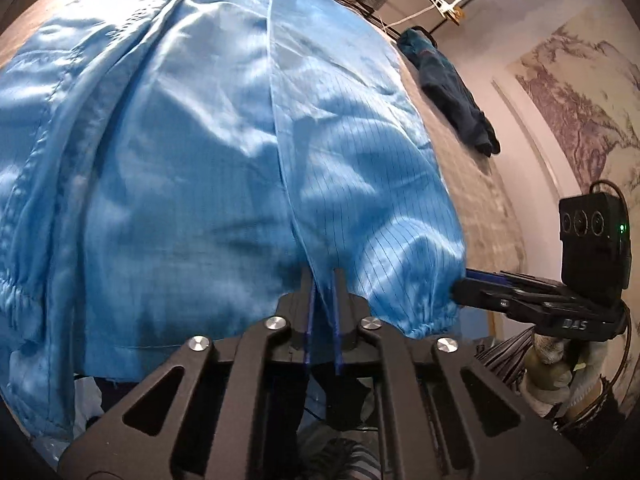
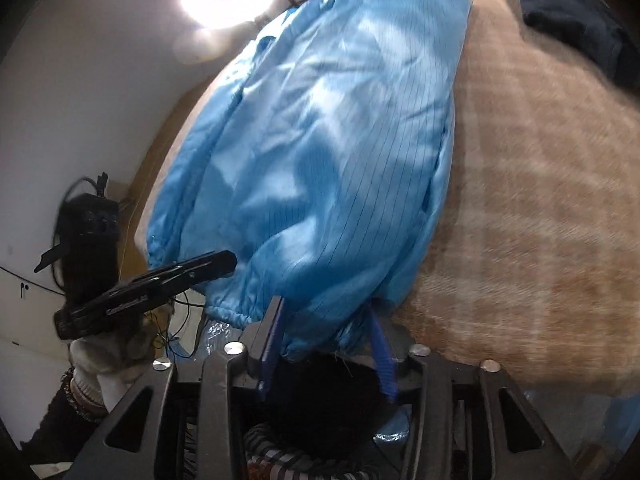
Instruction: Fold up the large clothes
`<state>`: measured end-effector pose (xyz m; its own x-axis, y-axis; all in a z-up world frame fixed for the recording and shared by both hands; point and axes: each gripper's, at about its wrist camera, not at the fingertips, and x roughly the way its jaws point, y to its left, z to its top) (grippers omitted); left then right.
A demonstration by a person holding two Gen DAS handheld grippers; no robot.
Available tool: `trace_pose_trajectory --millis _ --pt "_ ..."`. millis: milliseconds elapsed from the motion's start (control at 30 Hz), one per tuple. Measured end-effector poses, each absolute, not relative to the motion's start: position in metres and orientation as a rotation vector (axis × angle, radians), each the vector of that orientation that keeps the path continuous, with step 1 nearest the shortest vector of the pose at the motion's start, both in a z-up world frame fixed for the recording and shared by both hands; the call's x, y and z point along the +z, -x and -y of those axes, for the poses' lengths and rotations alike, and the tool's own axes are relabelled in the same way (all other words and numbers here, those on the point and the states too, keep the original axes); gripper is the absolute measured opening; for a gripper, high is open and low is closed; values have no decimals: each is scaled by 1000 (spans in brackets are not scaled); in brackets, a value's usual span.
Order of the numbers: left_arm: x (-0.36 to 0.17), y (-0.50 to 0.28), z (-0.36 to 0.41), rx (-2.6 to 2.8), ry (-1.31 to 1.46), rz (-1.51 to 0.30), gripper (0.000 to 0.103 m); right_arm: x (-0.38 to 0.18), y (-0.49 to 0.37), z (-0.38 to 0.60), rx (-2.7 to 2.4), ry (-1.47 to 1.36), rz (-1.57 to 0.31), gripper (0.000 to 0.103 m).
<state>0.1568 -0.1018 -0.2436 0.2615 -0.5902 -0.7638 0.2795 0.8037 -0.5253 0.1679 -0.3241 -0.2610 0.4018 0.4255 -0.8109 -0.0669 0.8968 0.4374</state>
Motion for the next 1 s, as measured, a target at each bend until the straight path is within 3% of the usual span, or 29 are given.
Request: trace_pose_trajectory --millis 33,133,367,600,667,733,800,867,933,967,1000 --pt "-243 -156 103 -604 311 -1165 2 -262 -168 322 315 -352 -1119 18" --pt "-238 -150 104 -615 341 -1162 1 -259 -165 326 296 -345 -1116 0" --pt "-239 -136 114 -598 246 -1156 0 -242 -144 336 339 -343 -1111 0" --pt "-225 -126 116 -568 150 -1101 1 -260 -148 327 346 -271 -1166 4" --pt "-219 -118 114 -552 131 -1081 1 -253 -143 328 374 -248 -1159 10" --pt "-213 -111 113 -562 128 -1060 1 -245 -136 332 389 -222 -1137 24" --pt "-213 -111 113 -592 177 -1078 1 -236 -131 340 414 -229 -1104 24" --pt "-218 -112 114 -591 205 -1101 1 -232 -129 351 413 -273 -1078 39" --pt "-226 -116 118 -585 223 -1131 10 -235 -134 355 402 -324 -1079 41" --pt "-228 -118 118 -586 242 -1142 17 -239 -136 355 401 -342 -1089 40" --pt "-230 -120 117 -587 264 -1150 18 -244 -137 353 404 -348 -1097 36"
